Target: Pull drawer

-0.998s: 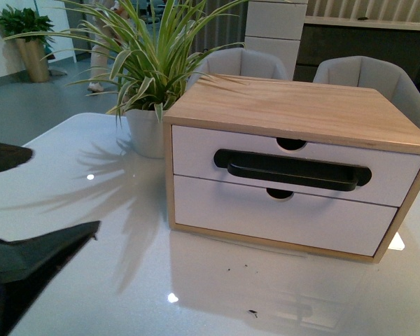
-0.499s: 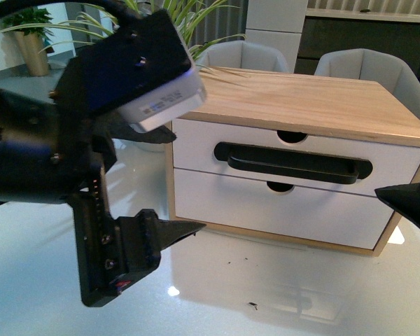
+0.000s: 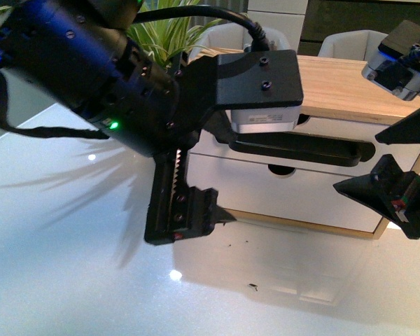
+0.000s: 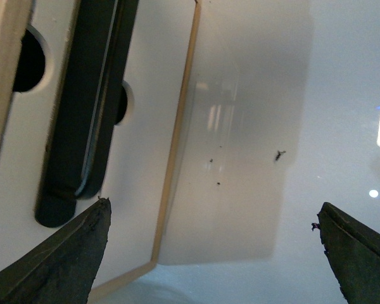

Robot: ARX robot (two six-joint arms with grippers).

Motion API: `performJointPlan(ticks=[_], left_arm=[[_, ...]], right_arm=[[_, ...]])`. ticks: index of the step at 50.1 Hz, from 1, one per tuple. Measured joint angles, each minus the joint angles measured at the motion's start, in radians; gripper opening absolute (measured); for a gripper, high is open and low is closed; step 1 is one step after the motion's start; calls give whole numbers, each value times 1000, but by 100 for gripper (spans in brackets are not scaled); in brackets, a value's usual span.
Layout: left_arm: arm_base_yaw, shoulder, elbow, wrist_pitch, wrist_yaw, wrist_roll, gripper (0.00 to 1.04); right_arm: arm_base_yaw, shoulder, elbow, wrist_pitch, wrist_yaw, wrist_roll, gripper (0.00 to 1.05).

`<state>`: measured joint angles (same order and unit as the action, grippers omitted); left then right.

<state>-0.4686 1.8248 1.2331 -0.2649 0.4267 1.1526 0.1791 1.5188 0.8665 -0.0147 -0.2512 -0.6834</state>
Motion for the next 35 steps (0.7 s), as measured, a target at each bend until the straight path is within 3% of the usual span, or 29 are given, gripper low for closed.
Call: performJointPlan(ticks=[35], left_arm=[[-23,238,332,-156,-56,23,97]], right_arm=[[41,137,121,-27,-24,-18,96]])
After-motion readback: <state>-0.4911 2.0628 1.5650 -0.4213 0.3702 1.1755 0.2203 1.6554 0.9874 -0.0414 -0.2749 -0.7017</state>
